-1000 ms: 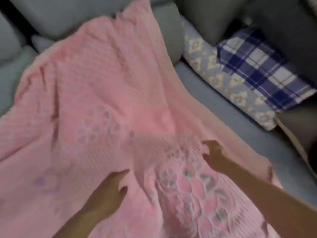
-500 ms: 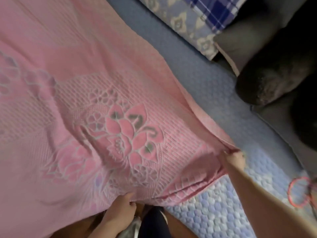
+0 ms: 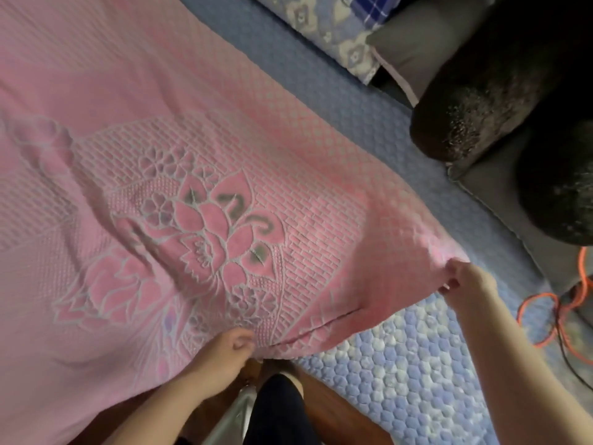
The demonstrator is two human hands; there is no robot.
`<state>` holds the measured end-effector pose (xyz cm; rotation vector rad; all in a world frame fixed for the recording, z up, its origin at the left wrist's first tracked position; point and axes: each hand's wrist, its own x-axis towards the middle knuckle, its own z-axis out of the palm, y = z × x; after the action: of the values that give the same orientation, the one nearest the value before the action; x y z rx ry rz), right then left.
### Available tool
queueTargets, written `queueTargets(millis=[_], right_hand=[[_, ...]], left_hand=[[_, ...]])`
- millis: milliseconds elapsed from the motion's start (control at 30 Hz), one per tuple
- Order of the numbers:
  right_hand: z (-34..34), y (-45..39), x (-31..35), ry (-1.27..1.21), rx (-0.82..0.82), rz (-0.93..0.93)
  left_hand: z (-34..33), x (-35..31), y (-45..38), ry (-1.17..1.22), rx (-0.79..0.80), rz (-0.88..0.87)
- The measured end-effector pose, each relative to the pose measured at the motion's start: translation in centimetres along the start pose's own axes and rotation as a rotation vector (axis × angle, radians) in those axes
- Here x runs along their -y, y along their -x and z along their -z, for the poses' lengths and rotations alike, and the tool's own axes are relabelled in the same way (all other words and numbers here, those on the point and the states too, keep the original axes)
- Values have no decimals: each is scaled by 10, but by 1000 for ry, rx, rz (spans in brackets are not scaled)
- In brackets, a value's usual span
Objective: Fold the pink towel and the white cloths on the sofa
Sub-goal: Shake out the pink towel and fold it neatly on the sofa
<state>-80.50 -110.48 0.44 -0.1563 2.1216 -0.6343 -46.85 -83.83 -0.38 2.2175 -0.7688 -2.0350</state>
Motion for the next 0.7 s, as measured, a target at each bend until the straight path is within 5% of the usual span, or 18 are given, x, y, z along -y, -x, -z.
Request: queueTargets(millis=[167, 333, 400, 500, 700], right_hand=[[-41, 111, -22, -71, 319, 144], [-97, 270, -72, 97, 786, 519], [-117, 323, -99, 177, 1024, 536], [-138, 384, -127, 188, 1108, 483], [-162, 520, -196, 0, 1308, 50]], left_hand=[[-69, -19, 1, 192, 33, -130], [-64, -35, 17, 238, -426, -333], [-33, -22, 35, 188, -491, -233], [4, 28, 95, 214, -475, -165], [71, 196, 225, 520, -528, -218]])
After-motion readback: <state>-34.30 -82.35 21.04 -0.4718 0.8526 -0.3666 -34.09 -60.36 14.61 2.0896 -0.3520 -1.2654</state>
